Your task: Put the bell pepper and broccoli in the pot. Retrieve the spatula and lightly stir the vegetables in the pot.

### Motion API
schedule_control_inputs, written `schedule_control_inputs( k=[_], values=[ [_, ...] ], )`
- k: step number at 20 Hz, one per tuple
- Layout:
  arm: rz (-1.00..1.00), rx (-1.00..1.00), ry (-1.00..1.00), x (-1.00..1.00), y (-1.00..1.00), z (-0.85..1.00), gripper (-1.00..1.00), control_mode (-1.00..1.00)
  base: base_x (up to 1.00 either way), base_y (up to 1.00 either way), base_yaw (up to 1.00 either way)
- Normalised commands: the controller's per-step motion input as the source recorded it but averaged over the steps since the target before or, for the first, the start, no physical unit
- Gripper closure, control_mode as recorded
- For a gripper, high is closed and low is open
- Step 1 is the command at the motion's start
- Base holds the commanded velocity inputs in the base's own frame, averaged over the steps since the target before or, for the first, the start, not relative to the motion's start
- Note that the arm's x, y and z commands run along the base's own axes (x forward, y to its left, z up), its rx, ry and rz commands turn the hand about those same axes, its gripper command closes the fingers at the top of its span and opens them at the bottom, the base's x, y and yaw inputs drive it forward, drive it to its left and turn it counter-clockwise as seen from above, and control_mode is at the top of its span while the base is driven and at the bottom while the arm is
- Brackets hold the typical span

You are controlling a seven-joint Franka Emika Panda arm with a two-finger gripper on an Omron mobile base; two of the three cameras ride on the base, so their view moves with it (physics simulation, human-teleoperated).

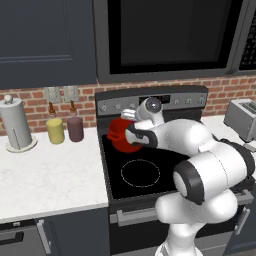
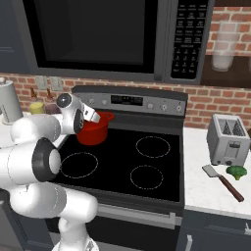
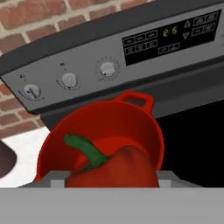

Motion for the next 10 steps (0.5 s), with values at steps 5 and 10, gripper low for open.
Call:
schedule_control_inputs(
  k=[5,10],
  values=[
    [0.03,-0.01,0.00,0.35,0.10,-0.18,1.00,-1.00,0.00,0.00,0.00],
    [0.01,-0.06,0.01,0.19,0.13,-0.25,1.00,-1.00,0.00,0.00,0.00]
  ],
)
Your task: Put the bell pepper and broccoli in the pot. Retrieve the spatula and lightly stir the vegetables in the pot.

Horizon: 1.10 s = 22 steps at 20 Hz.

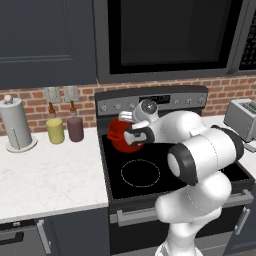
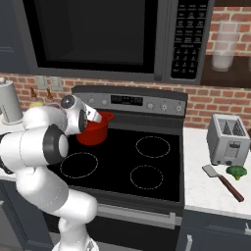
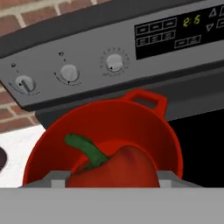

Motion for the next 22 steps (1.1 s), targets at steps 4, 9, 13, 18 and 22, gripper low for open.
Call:
schedule_control_inputs(
  k=[4,9,13,18,22],
  values=[
    [0.00,-0.07,0.03,0.13,0.07,-0.24,1.00,-1.00,0.00,0.00,0.00],
    [0.00,-0.04,0.05,0.20,0.07,-0.18,1.00,-1.00,0.00,0.00,0.00],
    [0.00,-0.01,0.04,0.27,0.14,-0.14,1.00,-1.00,0.00,0.00,0.00],
    [0.00,0.00,0.01,0.28,0.11,-0.11,1.00,-1.00,0.00,0.00,0.00],
    [0.00,0.00,0.00,0.25,0.04,-0.18,-1.00,-1.00,0.00,0.00,0.00]
  ],
)
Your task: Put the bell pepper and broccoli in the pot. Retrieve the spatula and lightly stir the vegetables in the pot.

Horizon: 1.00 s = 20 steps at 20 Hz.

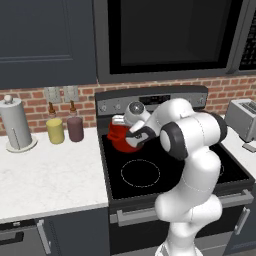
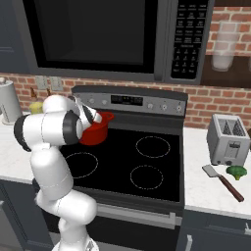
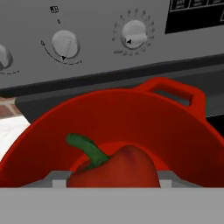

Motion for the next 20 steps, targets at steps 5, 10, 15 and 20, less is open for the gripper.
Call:
schedule_control_inputs(
  k=[5,10,15,20],
  values=[
    [0.00,-0.01,0.00,0.13,0.00,-0.25,-1.00,-1.00,0.00,0.00,0.00],
    [0.00,0.00,0.00,0.03,0.00,-0.17,-1.00,-1.00,0.00,0.00,0.00],
    [0.00,0.00,0.00,0.01,0.00,0.13,-1.00,-1.00,0.00,0.00,0.00],
    [0.00,0.04,-0.07,-0.06,0.00,0.88,-1.00,-1.00,0.00,0.00,0.00]
  ],
)
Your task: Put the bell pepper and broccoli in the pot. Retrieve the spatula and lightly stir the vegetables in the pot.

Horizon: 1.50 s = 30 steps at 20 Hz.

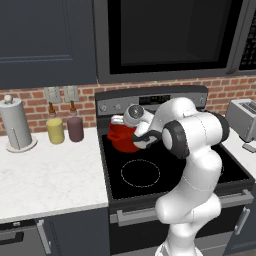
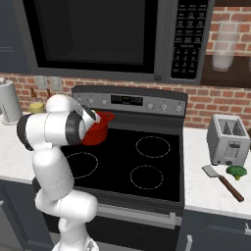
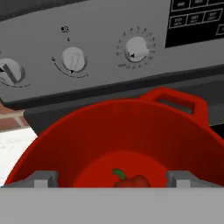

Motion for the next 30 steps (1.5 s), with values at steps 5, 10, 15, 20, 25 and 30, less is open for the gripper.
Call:
schedule_control_inputs(
  k=[5,10,15,20,25,30],
  values=[
    [0.00,0.08,-0.10,-0.30,-0.12,1.00,-1.00,-1.00,0.00,0.00,0.00],
    [0.00,0.03,0.01,-0.56,-0.31,0.77,-1.00,-1.00,0.00,0.00,0.00],
    [0.00,0.02,0.11,-0.76,-0.41,0.56,-1.00,-1.00,0.00,0.00,0.00],
    [0.00,0.10,0.12,-0.77,-0.44,0.97,-1.00,-1.00,0.00,0.00,0.00],
    [0.00,0.13,0.14,-0.59,-0.53,0.99,-1.00,-1.00,0.00,0.00,0.00],
    [-0.04,0.06,0.13,-0.62,-0.88,0.48,-1.00,-1.00,0.00,0.00,0.00]
  ],
)
